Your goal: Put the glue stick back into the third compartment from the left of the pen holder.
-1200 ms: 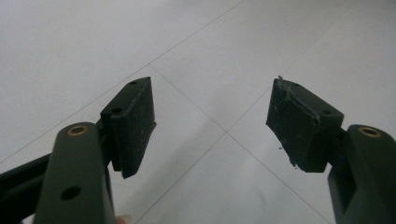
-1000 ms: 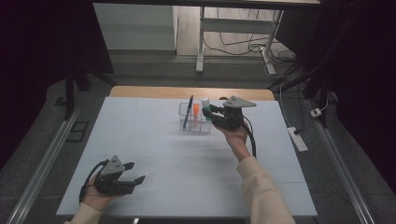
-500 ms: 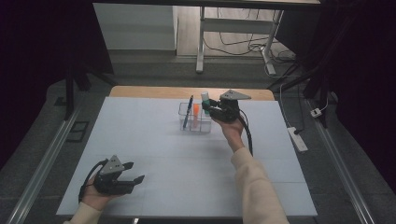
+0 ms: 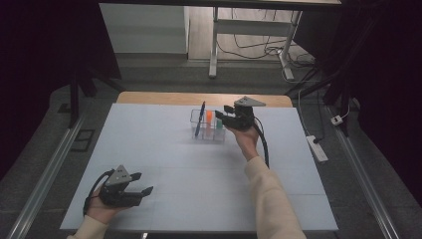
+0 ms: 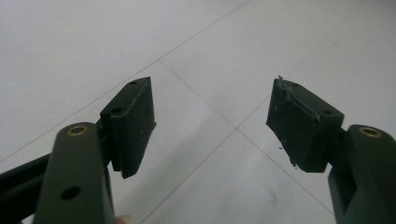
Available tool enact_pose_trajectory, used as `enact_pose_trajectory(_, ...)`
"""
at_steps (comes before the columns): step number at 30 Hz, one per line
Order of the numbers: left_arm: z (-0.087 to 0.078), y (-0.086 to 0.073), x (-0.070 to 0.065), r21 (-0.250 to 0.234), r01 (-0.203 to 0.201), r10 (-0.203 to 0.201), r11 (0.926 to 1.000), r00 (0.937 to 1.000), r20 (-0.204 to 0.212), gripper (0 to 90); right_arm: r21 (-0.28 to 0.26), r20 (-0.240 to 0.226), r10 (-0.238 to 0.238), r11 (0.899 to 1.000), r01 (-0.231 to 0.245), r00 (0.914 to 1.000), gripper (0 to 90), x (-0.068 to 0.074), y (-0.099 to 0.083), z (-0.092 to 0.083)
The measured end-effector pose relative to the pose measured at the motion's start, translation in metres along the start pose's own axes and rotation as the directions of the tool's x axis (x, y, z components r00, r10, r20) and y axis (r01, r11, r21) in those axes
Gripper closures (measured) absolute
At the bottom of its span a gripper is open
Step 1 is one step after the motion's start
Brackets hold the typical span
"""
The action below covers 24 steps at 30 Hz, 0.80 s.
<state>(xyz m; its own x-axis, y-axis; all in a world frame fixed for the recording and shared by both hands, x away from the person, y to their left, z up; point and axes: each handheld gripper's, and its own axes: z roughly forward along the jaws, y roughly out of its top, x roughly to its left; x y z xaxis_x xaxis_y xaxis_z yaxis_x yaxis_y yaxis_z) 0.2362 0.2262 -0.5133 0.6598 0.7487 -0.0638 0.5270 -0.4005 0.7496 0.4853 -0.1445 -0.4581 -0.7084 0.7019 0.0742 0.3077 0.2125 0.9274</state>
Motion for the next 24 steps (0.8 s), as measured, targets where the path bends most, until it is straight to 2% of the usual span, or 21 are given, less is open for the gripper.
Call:
enact_pose_trajectory(4,0.000,0.000,0.000,0.002,0.000,0.000,1.0000,1.0000,-0.001,32.0,0.021,-0.022,-0.035,0.999,0.035,0.9991,47.0,0.005,0.002,-0.008)
enact_pose_trajectory(11,0.000,0.000,0.000,0.003,0.001,-0.001,1.0000,1.0000,-0.002,32.0,0.046,-0.074,-0.041,0.998,0.045,0.9964,46.0,0.010,0.000,-0.022)
enact_pose_trajectory(14,0.000,0.000,0.001,0.003,0.003,-0.003,1.0000,1.0000,-0.001,32.1,0.057,-0.084,-0.063,0.996,0.068,0.9944,46.0,0.012,-0.005,-0.030)
enact_pose_trajectory(24,0.001,0.000,0.002,0.007,0.008,-0.008,0.9999,1.0000,-0.004,32.0,0.091,-0.107,-0.075,0.992,0.085,0.9914,46.0,0.008,-0.027,-0.059)
